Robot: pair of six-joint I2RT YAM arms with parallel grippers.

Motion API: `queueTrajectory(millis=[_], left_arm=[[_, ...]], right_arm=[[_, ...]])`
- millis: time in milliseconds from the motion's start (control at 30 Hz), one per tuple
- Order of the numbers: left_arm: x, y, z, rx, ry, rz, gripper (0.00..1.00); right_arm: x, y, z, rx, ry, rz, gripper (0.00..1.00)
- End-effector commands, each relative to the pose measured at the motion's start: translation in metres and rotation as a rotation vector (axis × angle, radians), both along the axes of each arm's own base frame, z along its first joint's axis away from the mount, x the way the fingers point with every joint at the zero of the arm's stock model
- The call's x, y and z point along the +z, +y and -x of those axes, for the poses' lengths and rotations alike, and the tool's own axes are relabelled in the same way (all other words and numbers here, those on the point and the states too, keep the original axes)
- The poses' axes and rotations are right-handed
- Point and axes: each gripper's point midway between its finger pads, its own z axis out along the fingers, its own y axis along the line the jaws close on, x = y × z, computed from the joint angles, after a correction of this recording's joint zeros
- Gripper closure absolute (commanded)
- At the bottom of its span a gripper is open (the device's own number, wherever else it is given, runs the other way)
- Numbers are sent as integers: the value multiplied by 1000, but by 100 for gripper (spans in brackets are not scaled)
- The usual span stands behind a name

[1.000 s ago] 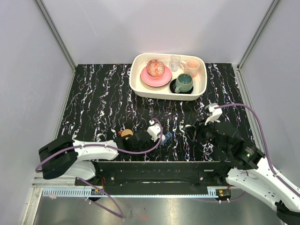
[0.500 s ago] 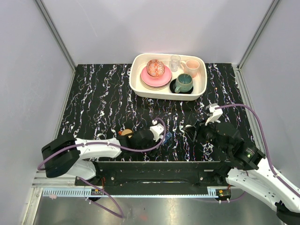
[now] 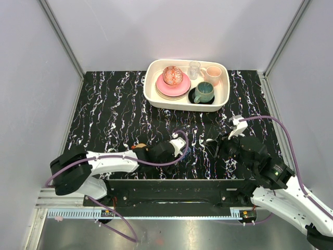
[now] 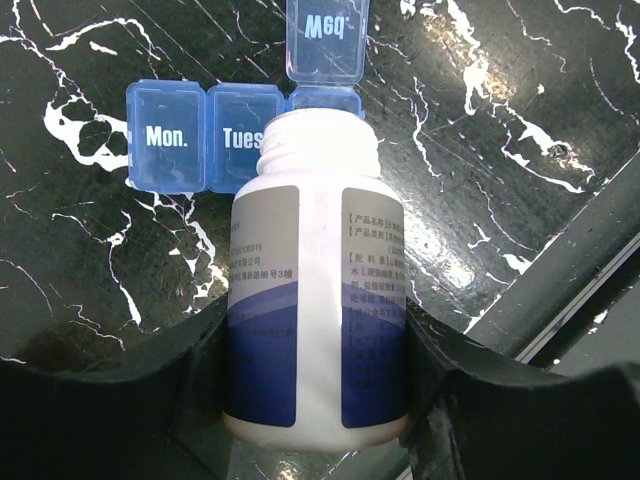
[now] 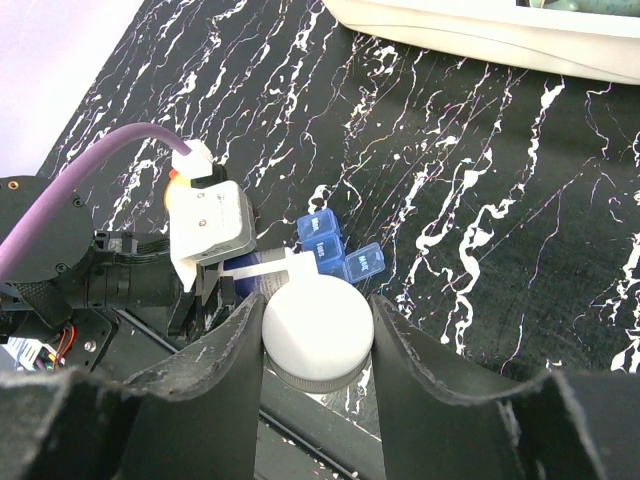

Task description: Sort the pills into containers

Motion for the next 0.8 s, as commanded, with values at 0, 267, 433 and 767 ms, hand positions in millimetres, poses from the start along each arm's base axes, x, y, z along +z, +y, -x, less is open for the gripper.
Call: queueTrajectory(millis=[0, 267, 433, 767], left_arm=[[13, -9, -9, -3, -29, 3, 100], [15, -6, -10, -13, -28, -37, 100], [17, -7, -10, -23, -18, -68, 100], [20, -9, -14, -34, -23, -100, 100]], right_arm=[[6, 0, -2, -14, -19, -17, 100], [6, -1, -1, -11, -19, -18, 100], [6, -1, -1, -11, -21, -21, 100], [6, -2, -1, -17, -20, -22, 100]])
